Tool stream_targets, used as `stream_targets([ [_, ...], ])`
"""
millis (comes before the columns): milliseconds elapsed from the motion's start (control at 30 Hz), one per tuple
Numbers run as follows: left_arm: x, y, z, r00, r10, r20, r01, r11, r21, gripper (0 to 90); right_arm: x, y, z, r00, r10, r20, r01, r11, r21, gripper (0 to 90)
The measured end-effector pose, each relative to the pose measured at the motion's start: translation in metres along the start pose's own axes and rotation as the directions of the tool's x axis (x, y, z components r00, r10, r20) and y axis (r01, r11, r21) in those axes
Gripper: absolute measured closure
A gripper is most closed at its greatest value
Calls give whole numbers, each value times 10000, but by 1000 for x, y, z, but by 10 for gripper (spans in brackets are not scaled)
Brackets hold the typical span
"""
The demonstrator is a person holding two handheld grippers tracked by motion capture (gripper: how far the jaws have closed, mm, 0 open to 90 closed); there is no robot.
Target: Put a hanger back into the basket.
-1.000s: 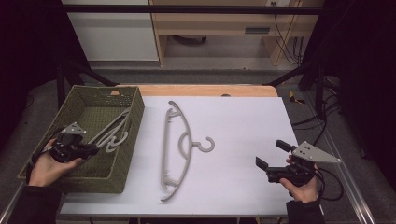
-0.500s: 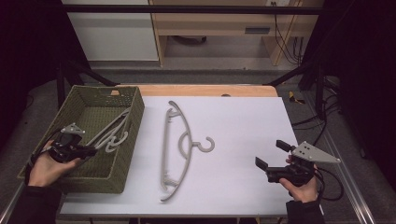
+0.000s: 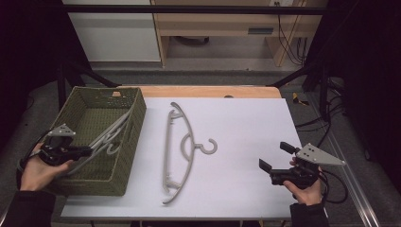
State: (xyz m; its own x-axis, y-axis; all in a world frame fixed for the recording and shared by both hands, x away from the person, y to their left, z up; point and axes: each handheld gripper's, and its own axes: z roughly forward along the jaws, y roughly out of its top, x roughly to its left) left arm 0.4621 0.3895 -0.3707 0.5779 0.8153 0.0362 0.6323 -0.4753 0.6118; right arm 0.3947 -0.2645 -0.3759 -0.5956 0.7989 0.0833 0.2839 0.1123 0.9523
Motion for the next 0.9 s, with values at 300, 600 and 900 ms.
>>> stream_targets([
  [300, -3, -1, 6, 9993, 373, 63, -375, 9981, 479, 812, 0, 1, -2, 10000, 13, 2, -13, 10000, -65, 15],
  [600, -23, 11, -27, 9993, 275, -270, -320, 9826, -1827, 621, 0, 0, -1, 10000, 23, 11, -23, 10000, -72, 15],
  [900, -62, 33, -40, 9992, 391, -33, -376, 9316, -3615, 408, -1, 0, -3, 10000, 83, 19, -82, 9999, -143, 15],
])
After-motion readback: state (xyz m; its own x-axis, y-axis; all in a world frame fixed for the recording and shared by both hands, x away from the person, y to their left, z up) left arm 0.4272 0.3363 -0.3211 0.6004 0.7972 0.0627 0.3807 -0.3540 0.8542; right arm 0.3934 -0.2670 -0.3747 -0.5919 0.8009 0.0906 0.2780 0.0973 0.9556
